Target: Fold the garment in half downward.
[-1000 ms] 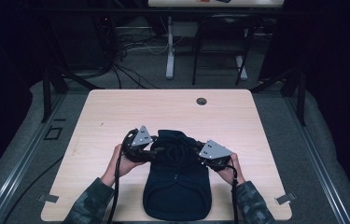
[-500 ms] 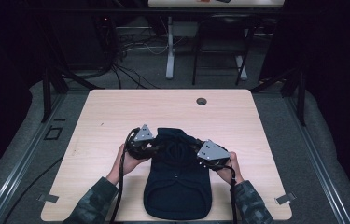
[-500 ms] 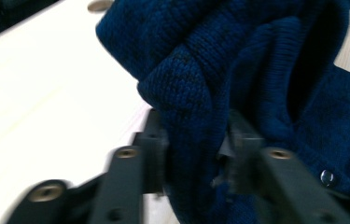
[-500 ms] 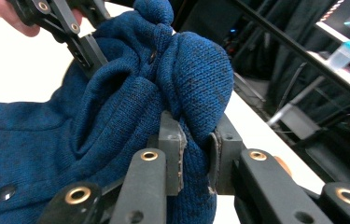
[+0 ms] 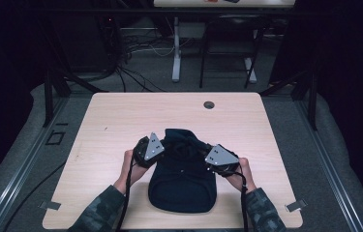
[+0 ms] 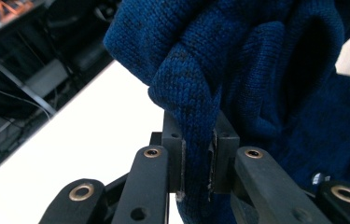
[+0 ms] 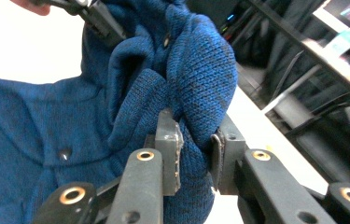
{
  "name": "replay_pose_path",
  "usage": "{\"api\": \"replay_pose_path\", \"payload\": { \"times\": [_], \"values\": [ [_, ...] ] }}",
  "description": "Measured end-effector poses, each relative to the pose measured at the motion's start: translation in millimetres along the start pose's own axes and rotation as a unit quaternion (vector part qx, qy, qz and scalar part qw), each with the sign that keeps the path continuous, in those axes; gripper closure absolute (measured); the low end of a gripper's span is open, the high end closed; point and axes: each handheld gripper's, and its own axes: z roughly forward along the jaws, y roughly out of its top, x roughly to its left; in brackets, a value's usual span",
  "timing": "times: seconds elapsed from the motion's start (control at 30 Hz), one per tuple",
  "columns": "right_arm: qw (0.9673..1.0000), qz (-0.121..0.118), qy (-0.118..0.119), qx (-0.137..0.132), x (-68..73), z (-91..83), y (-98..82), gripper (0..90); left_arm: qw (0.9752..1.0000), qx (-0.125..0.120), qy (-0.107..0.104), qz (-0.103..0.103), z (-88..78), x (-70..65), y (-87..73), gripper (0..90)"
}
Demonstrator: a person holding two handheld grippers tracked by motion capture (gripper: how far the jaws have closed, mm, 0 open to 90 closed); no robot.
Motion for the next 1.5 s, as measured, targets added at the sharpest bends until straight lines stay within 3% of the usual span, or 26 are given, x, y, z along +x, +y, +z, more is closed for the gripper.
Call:
{"api": "replay_pose_path", "payload": {
  "times": [0.1, 0.2, 0.27, 0.37, 0.47, 0.57, 0.7, 0.87, 1.0, 1.13, 1.23, 1.3, 1.37, 1.43, 1.5],
  "values": [
    [0.9997, -0.003, 0.017, 0.016, 7.2, 4.0, -1.9, 76.1, 0.9997, 0.02, -0.015, 0.002, 1.1, -2.6, -6.4, 78.8],
    [0.9994, -0.018, 0.016, 0.023, 15.9, 5.0, -4.1, 76.2, 0.999, 0.031, -0.032, -0.007, -0.4, -2.7, -9.9, 74.1],
    [0.9994, -0.024, 0.012, 0.02, 19.4, 4.1, -5.0, 76.4, 0.9982, 0.029, -0.047, -0.021, -2.5, -1.9, -10.5, 71.2],
    [0.9991, -0.04, 0.002, 0.016, 24.4, 3.1, -5.3, 76.7, 0.9965, 0.032, -0.065, -0.04, -4.0, -1.5, -9.4, 56.3],
    [0.9981, -0.056, 0.013, 0.025, 28.2, 3.2, -6.6, 76.5, 0.9944, 0.032, -0.083, -0.057, -5.5, -1.2, -9.6, 46.1],
    [0.9977, -0.053, 0.031, 0.03, 29.7, 1.8, -8.5, 75.4, 0.9931, 0.027, -0.096, -0.062, -10.1, -1.3, -10.3, 48.1],
    [0.9975, -0.034, 0.046, 0.041, 29.8, -0.3, -9.0, 71.1, 0.9925, 0.024, -0.102, -0.063, -14.9, -2.2, -14.1, 64.9],
    [0.9966, -0.006, 0.059, 0.057, 30.2, -2.9, -9.0, 66.4, 0.992, 0.029, -0.11, -0.054, -19.5, -5.0, -19.3, 70.8],
    [0.9953, -0.008, 0.068, 0.068, 27.1, -6.5, -11.0, 63.6, 0.9919, 0.036, -0.111, -0.05, -21.2, -10.2, -22.1, 72.3],
    [0.9941, 0.029, 0.076, 0.072, 20.9, -6.1, -18.8, 61.4, 0.992, 0.042, -0.111, -0.044, -20.5, -15.4, -24.0, 73.6],
    [0.9922, 0.052, 0.073, 0.086, 18.5, -2.7, -21.6, 51.6, 0.991, 0.036, -0.117, -0.054, -19.4, -15.1, -25.3, 75.5],
    [0.989, 0.078, 0.089, 0.089, 16.5, 0.5, -24.9, 45.8, 0.9907, 0.033, -0.118, -0.058, -19.3, -13.9, -25.6, 76.2],
    [0.987, 0.098, 0.092, 0.089, 16.4, 3.8, -28.3, 46.2, 0.9904, 0.03, -0.12, -0.061, -19.4, -13.1, -25.6, 76.3],
    [0.9863, 0.108, 0.087, 0.089, 16.3, 5.4, -30.3, 58.0, 0.9898, 0.031, -0.124, -0.062, -18.9, -13.3, -26.0, 76.3],
    [0.9881, 0.108, 0.077, 0.077, 15.9, 3.1, -30.5, 68.2, 0.9888, 0.036, -0.13, -0.064, -18.1, -13.5, -26.8, 75.1]
  ]
}}
